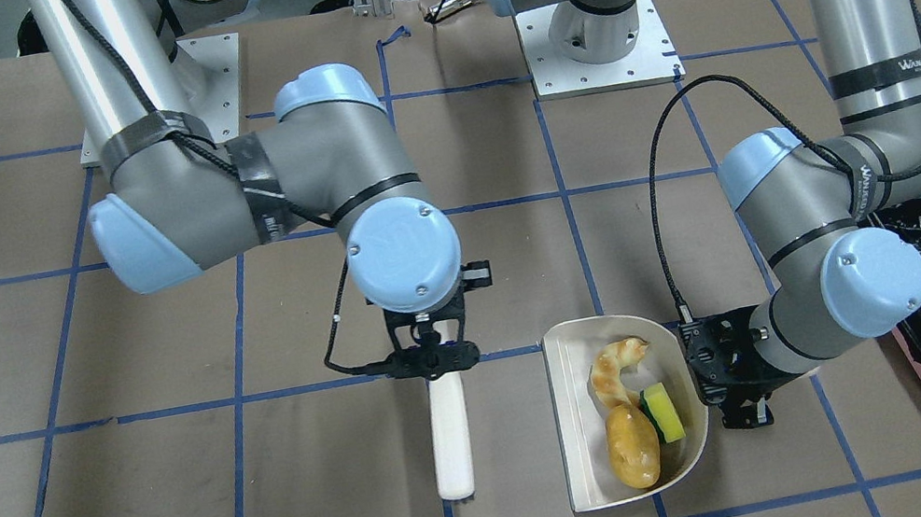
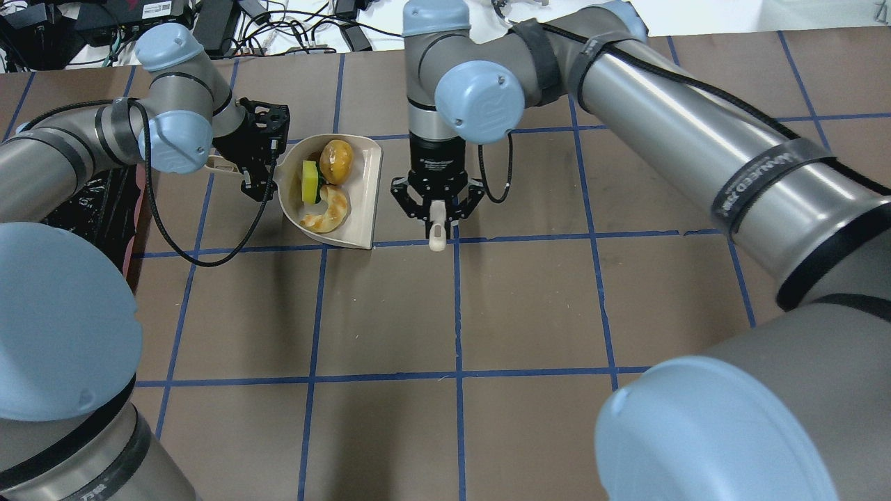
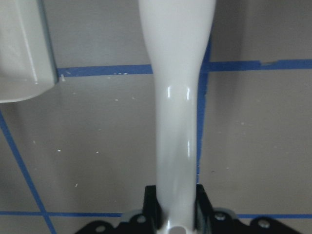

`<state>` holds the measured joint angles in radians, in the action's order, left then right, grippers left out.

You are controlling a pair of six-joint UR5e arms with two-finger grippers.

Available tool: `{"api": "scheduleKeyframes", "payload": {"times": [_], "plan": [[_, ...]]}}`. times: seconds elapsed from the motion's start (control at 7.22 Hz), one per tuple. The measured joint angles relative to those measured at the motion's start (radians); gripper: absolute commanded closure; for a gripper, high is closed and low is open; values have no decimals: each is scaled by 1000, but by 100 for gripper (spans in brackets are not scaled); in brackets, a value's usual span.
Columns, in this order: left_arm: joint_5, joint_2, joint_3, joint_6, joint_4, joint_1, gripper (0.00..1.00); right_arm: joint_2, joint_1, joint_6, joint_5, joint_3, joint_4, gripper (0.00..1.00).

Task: Sweep and dump trash into bin
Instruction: 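Lift the dustpan with the left gripper while the right gripper withdraws the brush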

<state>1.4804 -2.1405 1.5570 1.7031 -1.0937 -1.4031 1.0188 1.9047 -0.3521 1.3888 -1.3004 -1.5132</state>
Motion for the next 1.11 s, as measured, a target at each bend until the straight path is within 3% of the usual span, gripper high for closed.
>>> {"api": "scheduleKeyframes", "payload": {"times": [0.55,1.11], "plan": [[-81,7,1,6,-7,20,100,144,-212,157,154,-170,8,100],[-137,9,2,12,-13,41,100,163,-432,411,263,-200,-11,100]]}}
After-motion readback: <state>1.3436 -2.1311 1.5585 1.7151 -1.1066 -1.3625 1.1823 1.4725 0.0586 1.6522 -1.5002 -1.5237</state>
